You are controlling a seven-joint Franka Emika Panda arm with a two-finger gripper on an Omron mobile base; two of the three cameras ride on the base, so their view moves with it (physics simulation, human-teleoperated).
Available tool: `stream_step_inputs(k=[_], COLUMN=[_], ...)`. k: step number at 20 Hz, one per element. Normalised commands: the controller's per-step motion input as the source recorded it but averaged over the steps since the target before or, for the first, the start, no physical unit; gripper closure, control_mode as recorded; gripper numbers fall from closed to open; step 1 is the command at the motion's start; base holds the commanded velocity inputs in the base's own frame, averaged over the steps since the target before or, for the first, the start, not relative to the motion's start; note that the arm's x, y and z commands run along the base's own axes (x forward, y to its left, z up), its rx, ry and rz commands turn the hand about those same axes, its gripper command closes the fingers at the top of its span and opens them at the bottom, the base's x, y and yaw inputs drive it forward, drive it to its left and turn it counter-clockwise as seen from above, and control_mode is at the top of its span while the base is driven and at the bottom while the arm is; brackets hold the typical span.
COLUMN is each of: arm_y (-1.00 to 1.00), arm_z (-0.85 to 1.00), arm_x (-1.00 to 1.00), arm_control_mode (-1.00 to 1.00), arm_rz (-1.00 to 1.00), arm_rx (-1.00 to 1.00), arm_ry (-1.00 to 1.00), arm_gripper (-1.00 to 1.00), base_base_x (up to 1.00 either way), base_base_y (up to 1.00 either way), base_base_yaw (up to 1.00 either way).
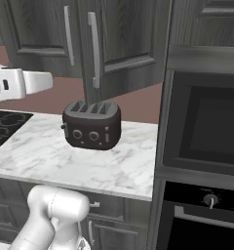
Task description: Open the cabinet. Pick the sponge and place it next to the sink. Then close the cabinet.
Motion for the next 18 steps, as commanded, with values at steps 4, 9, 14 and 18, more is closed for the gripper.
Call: stream_step_inputs(k=[4,9,14,18], arm_y=[0.09,0.03,0.00,0.00], arm_z=[0.00,0.00,-0.02,-0.03], arm_x=[0.00,0.00,0.00,0.00], arm_control_mode=[-1.00,-1.00,-1.00,-1.00], arm_rz=[0.00,-0.02,-0.13,-0.20], arm_rx=[-0.38,-0.43,-0.39,-0.38], arm_ry=[0.16,0.29,0.35,0.13], arm_gripper=[-1.00,-1.00,-1.00,-1.00], base_base_x=[0.00,0.00,0.00,0.00], base_base_y=[0.00,0.00,0.00,0.00], base_base_yaw=[0.00,0.00,0.00,0.00])
